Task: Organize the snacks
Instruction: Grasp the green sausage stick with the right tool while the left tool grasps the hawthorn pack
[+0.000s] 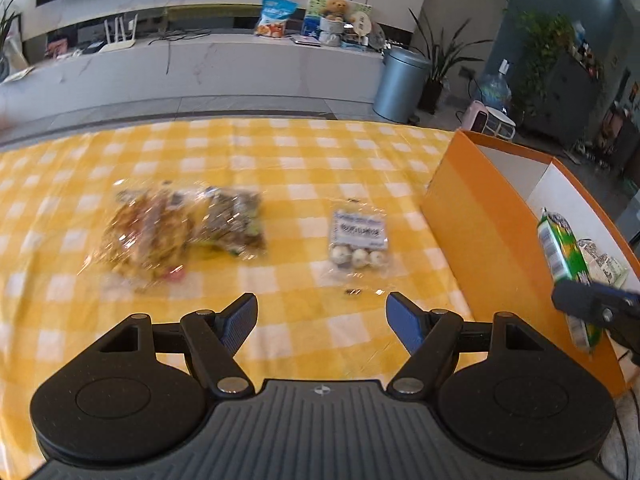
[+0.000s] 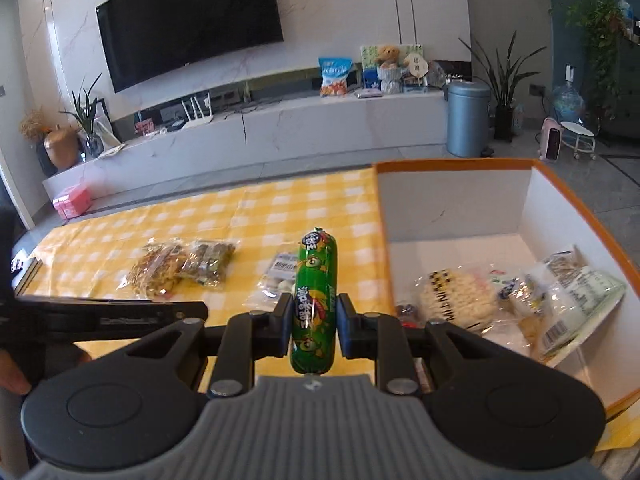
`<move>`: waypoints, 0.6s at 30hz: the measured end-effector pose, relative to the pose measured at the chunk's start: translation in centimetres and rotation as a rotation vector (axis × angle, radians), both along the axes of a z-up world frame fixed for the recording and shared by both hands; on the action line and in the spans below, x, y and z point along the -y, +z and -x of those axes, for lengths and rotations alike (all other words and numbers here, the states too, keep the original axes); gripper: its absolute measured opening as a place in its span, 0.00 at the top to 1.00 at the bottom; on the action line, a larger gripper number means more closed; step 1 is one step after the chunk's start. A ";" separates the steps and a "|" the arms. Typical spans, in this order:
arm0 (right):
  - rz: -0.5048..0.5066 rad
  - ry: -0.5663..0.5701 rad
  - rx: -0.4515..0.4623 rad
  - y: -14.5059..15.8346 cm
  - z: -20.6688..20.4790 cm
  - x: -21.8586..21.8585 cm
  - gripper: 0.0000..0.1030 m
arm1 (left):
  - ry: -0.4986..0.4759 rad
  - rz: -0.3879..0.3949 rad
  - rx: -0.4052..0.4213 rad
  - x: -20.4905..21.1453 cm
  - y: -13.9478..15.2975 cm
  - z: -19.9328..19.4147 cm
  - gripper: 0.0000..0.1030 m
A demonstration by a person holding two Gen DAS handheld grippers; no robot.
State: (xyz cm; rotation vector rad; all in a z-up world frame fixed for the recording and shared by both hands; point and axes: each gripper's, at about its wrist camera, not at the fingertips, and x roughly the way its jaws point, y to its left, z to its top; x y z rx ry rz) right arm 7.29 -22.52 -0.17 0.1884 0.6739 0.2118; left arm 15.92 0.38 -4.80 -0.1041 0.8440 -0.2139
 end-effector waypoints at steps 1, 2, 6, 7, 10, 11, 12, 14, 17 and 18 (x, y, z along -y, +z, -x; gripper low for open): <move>-0.032 -0.005 -0.013 -0.1 -0.1 0.8 0.80 | -0.003 0.002 -0.003 0.5 -0.1 -0.6 0.16; -0.052 -0.011 -0.019 -0.3 -0.2 1.2 0.80 | -0.007 0.006 -0.005 0.9 -0.1 -1.2 0.16; -0.085 -0.041 -0.028 -0.8 -0.5 2.2 0.80 | -0.041 0.004 -0.001 3.2 -0.8 -3.9 0.16; -0.095 -0.043 -0.029 -0.9 -0.5 2.4 0.80 | -0.056 -0.005 -0.004 3.8 -1.1 -4.5 0.15; -0.132 -0.053 -0.039 -1.1 -0.7 2.9 0.80 | -0.125 -0.085 -0.052 6.0 -2.4 -6.1 0.14; -0.140 -0.058 -0.044 -1.1 -0.8 3.0 0.80 | -0.129 -0.104 -0.054 6.5 -3.0 -6.4 0.14; -0.146 -0.063 -0.042 -1.1 -0.9 3.0 0.80 | -0.126 -0.124 -0.060 7.1 -3.4 -6.8 0.14; -0.147 -0.062 -0.036 -1.1 -0.8 3.1 0.80 | -0.126 -0.170 -0.084 8.0 -4.3 -7.4 0.14; -0.152 -0.058 -0.035 -1.1 -0.9 3.2 0.80 | -0.110 -0.237 -0.057 8.9 -5.1 -7.8 0.09; -0.152 -0.058 -0.038 -1.2 -1.0 3.3 0.80 | -0.106 -0.262 -0.051 9.1 -5.3 -8.1 0.08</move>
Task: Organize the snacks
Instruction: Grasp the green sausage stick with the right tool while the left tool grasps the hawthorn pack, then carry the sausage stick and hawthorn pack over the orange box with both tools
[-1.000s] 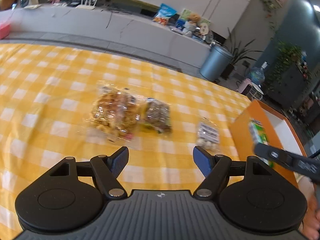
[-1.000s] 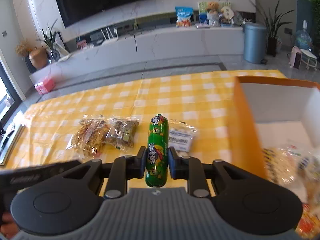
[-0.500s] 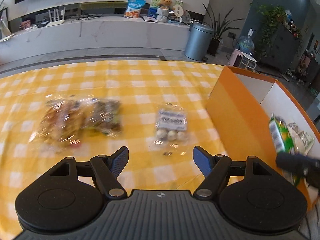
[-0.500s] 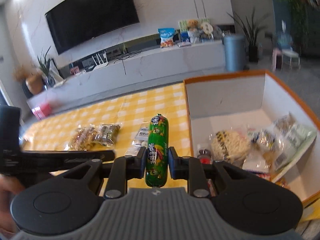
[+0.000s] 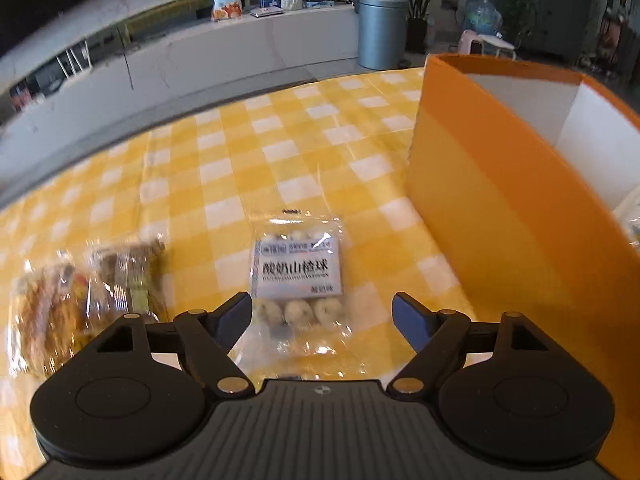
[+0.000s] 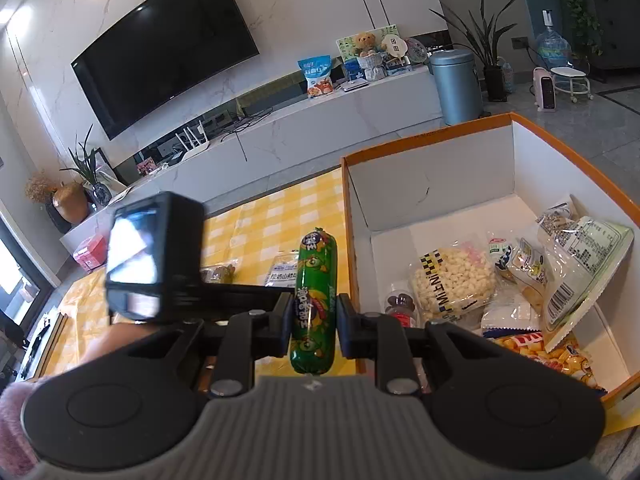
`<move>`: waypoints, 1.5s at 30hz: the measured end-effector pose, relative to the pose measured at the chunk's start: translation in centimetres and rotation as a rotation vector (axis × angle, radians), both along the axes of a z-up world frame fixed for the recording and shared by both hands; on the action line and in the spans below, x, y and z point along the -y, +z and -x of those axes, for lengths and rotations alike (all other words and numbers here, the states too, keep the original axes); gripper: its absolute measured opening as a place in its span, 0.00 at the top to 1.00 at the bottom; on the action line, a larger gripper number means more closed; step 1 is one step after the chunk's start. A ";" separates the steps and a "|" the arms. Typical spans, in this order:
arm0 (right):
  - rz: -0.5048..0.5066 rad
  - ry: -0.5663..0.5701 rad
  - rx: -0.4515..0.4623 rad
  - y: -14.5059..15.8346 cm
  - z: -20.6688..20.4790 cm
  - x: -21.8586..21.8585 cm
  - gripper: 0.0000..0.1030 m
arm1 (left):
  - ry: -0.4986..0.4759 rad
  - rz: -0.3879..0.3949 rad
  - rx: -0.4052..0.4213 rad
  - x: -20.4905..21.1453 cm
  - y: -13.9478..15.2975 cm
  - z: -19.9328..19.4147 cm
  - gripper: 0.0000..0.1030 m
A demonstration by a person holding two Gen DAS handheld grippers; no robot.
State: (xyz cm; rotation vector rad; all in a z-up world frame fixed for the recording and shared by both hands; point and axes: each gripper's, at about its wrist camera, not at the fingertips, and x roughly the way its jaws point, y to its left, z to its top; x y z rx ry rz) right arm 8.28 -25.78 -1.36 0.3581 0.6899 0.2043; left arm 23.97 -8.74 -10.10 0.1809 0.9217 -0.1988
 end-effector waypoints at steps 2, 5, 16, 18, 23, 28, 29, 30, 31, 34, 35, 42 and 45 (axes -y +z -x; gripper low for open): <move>-0.002 -0.001 -0.006 -0.1 -0.1 0.0 0.80 | 0.028 -0.035 -0.018 0.2 -0.7 -0.7 0.06; -0.001 0.002 -0.008 -0.2 -0.1 0.0 0.80 | 0.107 0.042 -0.044 -1.2 -1.2 -2.0 0.00; 0.007 -0.001 0.005 -0.1 0.0 -0.1 0.80 | 0.105 0.037 0.040 -2.9 -0.2 0.3 0.34; 0.008 0.003 0.009 0.0 0.1 -0.2 0.80 | 0.136 0.019 0.069 -3.3 0.3 1.0 0.34; 0.015 0.003 0.015 0.1 0.2 -0.5 0.80 | 0.154 0.053 0.099 -4.7 1.7 2.9 0.35; 0.002 0.007 0.034 0.4 0.5 -0.6 0.80 | 0.144 0.129 0.123 -5.9 3.6 5.3 0.35; -0.001 0.008 0.037 0.5 0.5 -0.5 0.80 | 0.126 0.138 0.123 -6.0 3.9 5.6 0.35; -0.004 0.007 0.039 0.5 0.5 -0.5 0.80 | 0.111 0.152 0.122 -6.1 4.3 6.0 0.35; -0.005 0.004 0.041 0.6 0.5 -0.5 0.80 | 0.108 0.172 0.119 -6.3 4.6 6.5 0.35; -0.005 -0.003 0.044 0.7 0.5 -0.4 0.80 | 0.097 0.236 0.099 -7.0 5.3 7.5 0.35; -0.009 -0.004 0.048 0.8 0.6 -0.4 0.80 | 0.095 0.256 0.097 -7.2 5.5 7.8 0.35; -0.045 -0.045 0.087 1.9 1.2 1.1 0.80 | 0.074 0.328 0.119 -7.3 7.6 9.4 0.36; -0.054 -0.075 0.109 2.5 1.5 2.3 0.80 | 0.061 0.353 0.131 -6.9 8.5 9.8 0.35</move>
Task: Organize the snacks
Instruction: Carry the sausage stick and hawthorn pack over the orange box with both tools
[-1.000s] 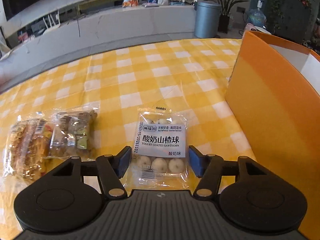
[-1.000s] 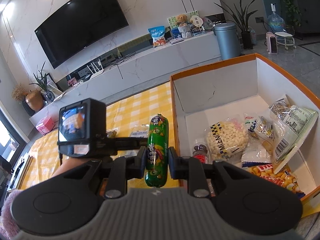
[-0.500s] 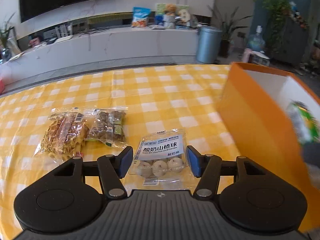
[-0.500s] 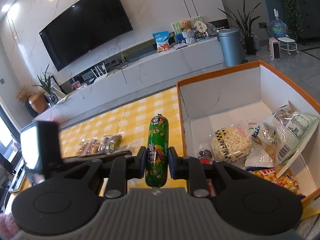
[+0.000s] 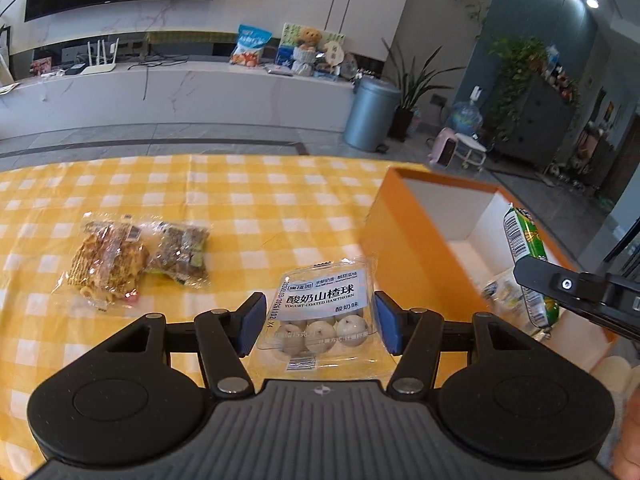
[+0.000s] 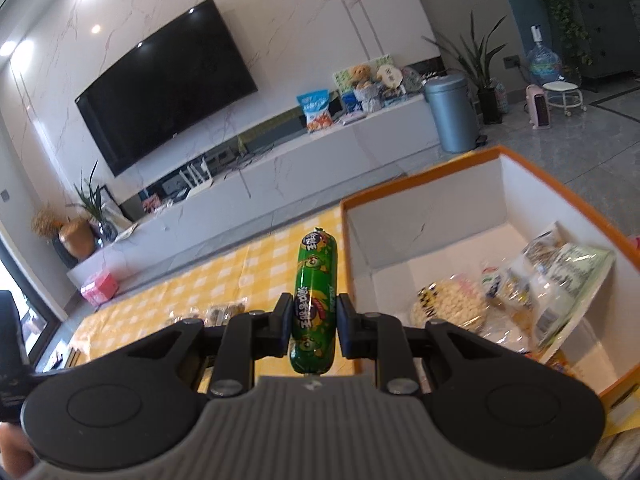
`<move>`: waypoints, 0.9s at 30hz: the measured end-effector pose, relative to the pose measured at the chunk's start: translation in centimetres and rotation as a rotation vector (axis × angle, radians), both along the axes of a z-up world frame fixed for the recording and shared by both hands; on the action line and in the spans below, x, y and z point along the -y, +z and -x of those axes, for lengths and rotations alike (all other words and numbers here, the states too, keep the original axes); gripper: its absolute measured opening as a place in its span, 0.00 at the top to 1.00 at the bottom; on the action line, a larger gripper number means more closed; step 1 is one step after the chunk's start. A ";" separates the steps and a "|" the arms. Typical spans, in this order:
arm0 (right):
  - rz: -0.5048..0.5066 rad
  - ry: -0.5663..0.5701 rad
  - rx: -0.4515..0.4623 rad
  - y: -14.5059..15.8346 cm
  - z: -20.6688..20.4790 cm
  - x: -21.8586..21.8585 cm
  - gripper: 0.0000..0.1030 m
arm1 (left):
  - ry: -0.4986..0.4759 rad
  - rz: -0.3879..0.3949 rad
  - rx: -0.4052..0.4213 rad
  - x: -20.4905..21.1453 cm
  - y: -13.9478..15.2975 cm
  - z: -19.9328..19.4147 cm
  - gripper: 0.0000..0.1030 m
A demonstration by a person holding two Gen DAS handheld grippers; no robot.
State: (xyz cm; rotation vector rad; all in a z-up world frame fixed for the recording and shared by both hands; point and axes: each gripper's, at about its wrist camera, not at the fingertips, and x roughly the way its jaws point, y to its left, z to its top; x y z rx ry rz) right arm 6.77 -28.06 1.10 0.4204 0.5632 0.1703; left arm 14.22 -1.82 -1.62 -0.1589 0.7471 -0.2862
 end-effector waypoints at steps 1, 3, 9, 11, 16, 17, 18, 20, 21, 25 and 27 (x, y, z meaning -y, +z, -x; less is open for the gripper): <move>-0.005 -0.014 0.004 0.1 0.0 0.5 0.80 | -0.006 0.009 0.004 0.1 0.3 0.1 0.35; -0.013 -0.042 0.004 0.3 -0.1 1.5 0.80 | -0.020 0.023 0.014 0.5 0.7 0.2 0.35; 0.074 -0.043 -0.026 1.8 -2.5 3.6 0.80 | -0.048 0.063 0.010 2.1 2.0 0.3 0.35; 0.201 -0.005 -0.044 2.1 -3.4 3.4 0.80 | -0.062 0.076 0.015 2.5 2.5 0.9 0.35; 0.208 0.059 -0.157 0.3 -7.3 4.3 0.80 | -0.064 0.100 -0.013 3.3 2.7 1.5 0.35; 0.189 0.060 -0.170 -0.4 -7.9 4.5 0.80 | -0.061 0.097 -0.016 3.4 2.7 1.5 0.35; 0.171 0.052 -0.181 -1.0 -8.5 4.5 0.80 | -0.059 0.091 -0.017 3.5 2.7 1.5 0.35; 0.147 0.045 -0.211 -2.1 -9.2 4.1 0.80 | -0.062 0.083 -0.013 3.7 2.7 1.6 0.35; 0.135 0.053 -0.219 -2.4 -9.6 4.0 0.80 | -0.067 0.082 -0.010 3.8 2.8 1.7 0.35; 0.077 0.097 -0.211 -2.8 -10.1 3.6 0.80 | -0.067 0.099 -0.016 4.1 2.5 1.6 0.35; 0.073 0.082 -0.216 -3.0 -10.2 3.7 0.80 | -0.067 0.098 -0.025 4.4 2.3 1.5 0.35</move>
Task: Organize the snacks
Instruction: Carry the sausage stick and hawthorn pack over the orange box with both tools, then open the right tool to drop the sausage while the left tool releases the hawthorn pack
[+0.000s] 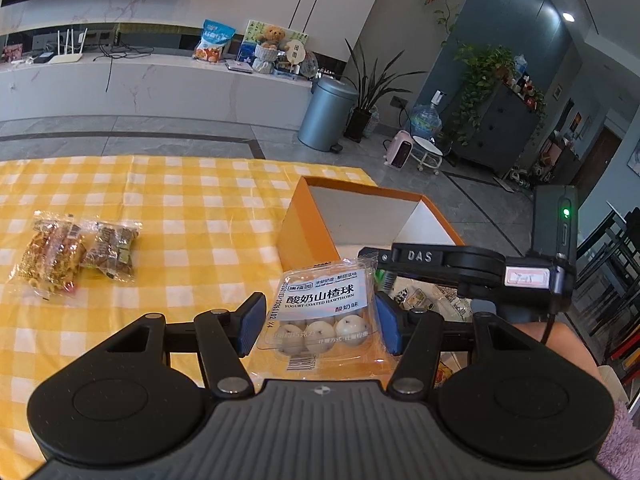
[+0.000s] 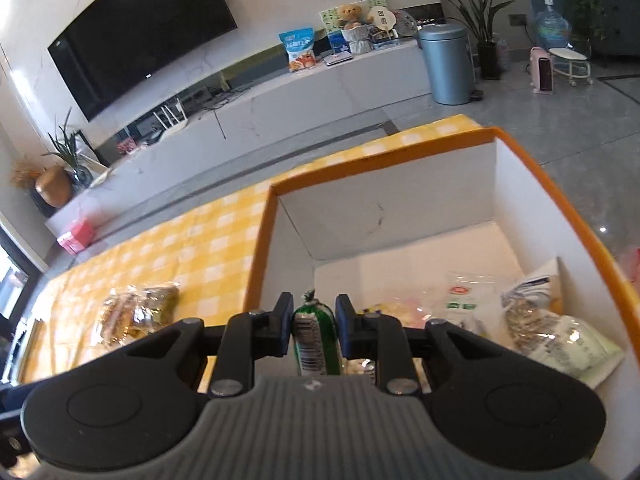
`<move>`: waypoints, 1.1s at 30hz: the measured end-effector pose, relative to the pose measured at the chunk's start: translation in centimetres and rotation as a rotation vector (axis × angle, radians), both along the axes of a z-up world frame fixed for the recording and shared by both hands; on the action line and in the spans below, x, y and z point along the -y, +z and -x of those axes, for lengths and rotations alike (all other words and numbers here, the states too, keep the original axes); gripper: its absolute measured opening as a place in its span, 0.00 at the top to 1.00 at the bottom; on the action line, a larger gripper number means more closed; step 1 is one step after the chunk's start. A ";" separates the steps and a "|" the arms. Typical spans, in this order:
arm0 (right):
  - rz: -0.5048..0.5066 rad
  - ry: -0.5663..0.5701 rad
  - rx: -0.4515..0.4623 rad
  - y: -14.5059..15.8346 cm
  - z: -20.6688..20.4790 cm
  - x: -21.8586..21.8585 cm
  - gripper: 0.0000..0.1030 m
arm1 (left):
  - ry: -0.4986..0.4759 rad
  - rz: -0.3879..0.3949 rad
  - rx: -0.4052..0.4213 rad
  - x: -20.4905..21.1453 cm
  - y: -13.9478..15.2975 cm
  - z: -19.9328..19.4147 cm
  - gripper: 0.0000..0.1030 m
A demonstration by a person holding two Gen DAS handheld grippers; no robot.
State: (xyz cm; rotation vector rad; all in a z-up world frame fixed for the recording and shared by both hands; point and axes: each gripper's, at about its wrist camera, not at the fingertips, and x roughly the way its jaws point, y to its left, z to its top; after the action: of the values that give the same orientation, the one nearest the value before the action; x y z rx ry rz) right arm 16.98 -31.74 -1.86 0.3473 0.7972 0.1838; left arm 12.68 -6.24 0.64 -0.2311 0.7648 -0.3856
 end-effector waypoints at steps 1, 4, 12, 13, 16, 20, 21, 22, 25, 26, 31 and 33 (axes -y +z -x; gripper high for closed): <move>0.006 -0.008 -0.004 -0.1 -0.2 -0.1 0.80 | -0.002 -0.004 -0.004 0.2 -0.1 0.0 0.35; -0.004 -0.006 -0.023 -0.4 -0.5 0.0 0.80 | -0.007 -0.018 -0.022 0.7 -0.1 0.0 0.35; -0.052 0.038 -0.091 -1.6 -4.9 -1.4 0.81 | 0.021 -0.041 -0.004 0.8 1.0 0.0 0.35; -0.057 0.040 -0.094 -1.8 -5.3 -1.6 0.81 | 0.026 -0.041 -0.006 0.8 1.0 -0.1 0.35; -0.049 0.025 -0.109 -2.2 -5.7 -1.9 0.80 | 0.032 -0.044 -0.007 0.9 1.1 -0.3 0.35; -0.090 -0.001 -0.068 -1.2 -4.8 -0.9 0.59 | 0.026 -0.045 -0.007 1.3 1.4 -0.6 0.35; -0.097 -0.013 -0.051 -0.8 -4.5 -0.5 0.58 | 0.026 -0.045 -0.007 1.5 1.5 -0.7 0.35; -0.098 -0.027 -0.038 -0.4 -4.0 -0.2 0.57 | 0.026 -0.047 -0.004 1.6 1.7 -0.7 0.35; -0.067 -0.074 -0.003 0.9 -2.5 0.9 0.44 | 0.029 -0.058 0.018 2.2 2.2 -1.0 0.35; -0.058 -0.094 0.014 1.3 -1.9 1.4 0.38 | 0.036 -0.064 0.025 2.5 2.4 -1.1 0.35; -0.120 -0.217 0.080 2.7 1.6 4.6 0.19 | 0.059 -0.091 0.065 4.1 3.6 -2.2 0.35; -0.164 -0.227 0.138 3.2 2.8 6.1 0.14 | 0.068 -0.107 0.077 5.0 3.9 -2.5 0.35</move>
State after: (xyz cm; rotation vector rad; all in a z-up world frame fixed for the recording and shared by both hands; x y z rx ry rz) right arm 14.17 -37.81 1.36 0.5711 0.6025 0.0590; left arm 15.21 -11.26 4.54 -0.1406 0.6977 -0.2863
